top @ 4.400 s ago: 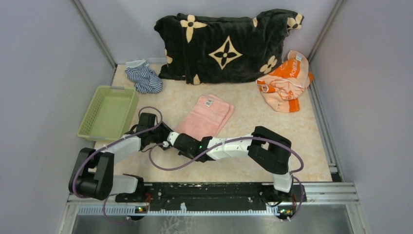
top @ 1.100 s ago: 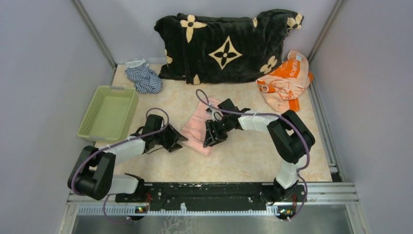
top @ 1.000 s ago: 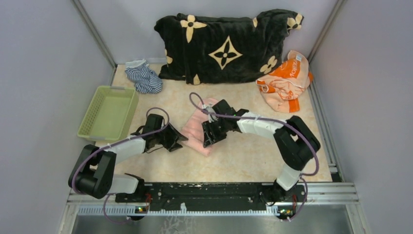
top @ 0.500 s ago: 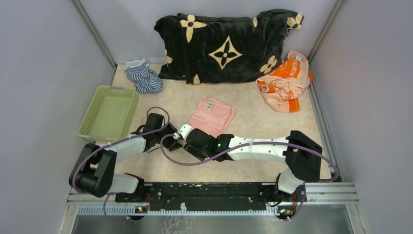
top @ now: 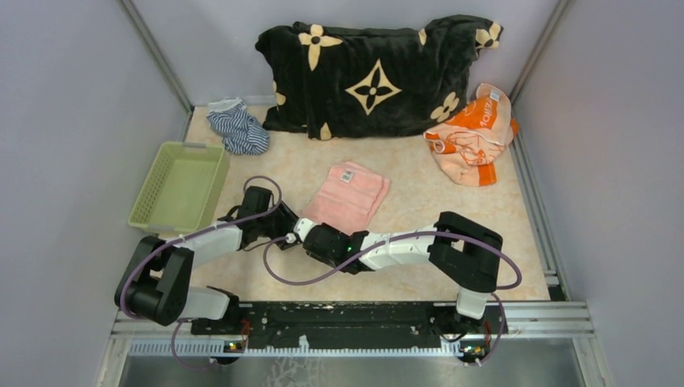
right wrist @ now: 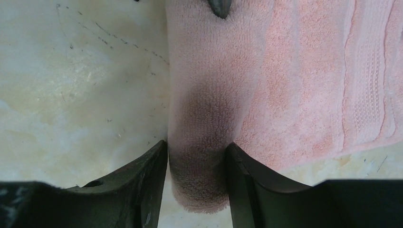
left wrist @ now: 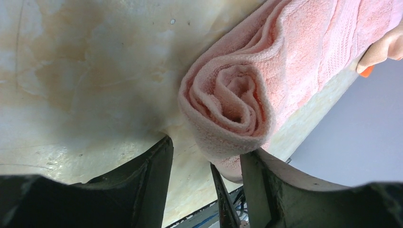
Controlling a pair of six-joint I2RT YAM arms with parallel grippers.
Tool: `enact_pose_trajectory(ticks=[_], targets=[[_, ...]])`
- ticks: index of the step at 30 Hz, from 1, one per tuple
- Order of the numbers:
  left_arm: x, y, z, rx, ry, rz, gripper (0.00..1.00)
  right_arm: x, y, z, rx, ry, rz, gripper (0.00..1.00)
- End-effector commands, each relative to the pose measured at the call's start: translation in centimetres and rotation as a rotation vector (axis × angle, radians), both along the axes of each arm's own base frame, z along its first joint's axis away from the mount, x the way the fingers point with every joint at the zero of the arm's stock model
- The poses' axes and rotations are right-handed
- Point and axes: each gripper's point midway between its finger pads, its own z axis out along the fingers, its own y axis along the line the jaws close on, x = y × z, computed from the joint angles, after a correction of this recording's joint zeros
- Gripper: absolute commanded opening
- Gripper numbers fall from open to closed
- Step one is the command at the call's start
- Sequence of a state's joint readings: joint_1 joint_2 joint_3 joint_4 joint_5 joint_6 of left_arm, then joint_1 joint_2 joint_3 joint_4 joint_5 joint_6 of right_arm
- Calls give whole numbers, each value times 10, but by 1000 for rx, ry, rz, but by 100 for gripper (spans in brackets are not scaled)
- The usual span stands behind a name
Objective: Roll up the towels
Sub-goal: Roll the towel at the center of the board.
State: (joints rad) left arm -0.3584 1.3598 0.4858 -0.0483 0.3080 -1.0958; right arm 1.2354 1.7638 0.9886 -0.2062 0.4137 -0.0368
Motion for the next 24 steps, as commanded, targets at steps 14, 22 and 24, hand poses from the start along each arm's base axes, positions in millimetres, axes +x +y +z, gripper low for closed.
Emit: enact_pose_trajectory(ticks=[14,22,24], targets=[[1,27,21,117,-104,31,76,-45,25,8,262,628,102,2],[-4,21,52,26,-220,26,80,-44,34,44,655,1107,116,0],[-8,15,55,-19,-211,21,80,-36,30,47,742,1188,89,0]])
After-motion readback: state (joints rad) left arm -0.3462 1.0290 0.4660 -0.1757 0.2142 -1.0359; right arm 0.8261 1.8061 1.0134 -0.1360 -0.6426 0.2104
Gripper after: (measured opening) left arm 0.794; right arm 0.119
